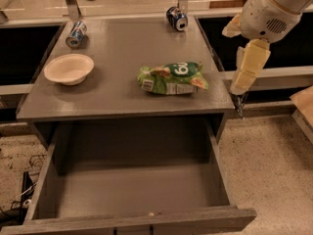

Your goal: Place green rice chip bag into top drawer

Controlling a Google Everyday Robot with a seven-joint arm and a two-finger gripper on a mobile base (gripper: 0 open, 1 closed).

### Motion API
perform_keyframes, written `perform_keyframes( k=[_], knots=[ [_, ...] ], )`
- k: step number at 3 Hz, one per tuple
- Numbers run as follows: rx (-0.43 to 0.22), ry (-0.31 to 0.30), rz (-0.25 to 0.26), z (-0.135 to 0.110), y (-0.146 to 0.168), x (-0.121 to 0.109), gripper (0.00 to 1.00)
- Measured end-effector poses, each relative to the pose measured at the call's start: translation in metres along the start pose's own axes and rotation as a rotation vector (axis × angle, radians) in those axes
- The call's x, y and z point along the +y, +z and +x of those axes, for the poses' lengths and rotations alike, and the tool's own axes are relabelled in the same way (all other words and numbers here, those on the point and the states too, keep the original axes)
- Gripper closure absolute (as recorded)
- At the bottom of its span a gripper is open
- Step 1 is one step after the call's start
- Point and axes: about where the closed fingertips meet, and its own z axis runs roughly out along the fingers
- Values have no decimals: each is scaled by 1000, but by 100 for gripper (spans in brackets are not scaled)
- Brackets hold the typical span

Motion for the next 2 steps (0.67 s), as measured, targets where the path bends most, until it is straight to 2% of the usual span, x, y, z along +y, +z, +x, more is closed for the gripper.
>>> perform_keyframes(
  k=[2],
  knots=[
    [-55, -58, -37, -31, 28, -38, 0]
  ],
)
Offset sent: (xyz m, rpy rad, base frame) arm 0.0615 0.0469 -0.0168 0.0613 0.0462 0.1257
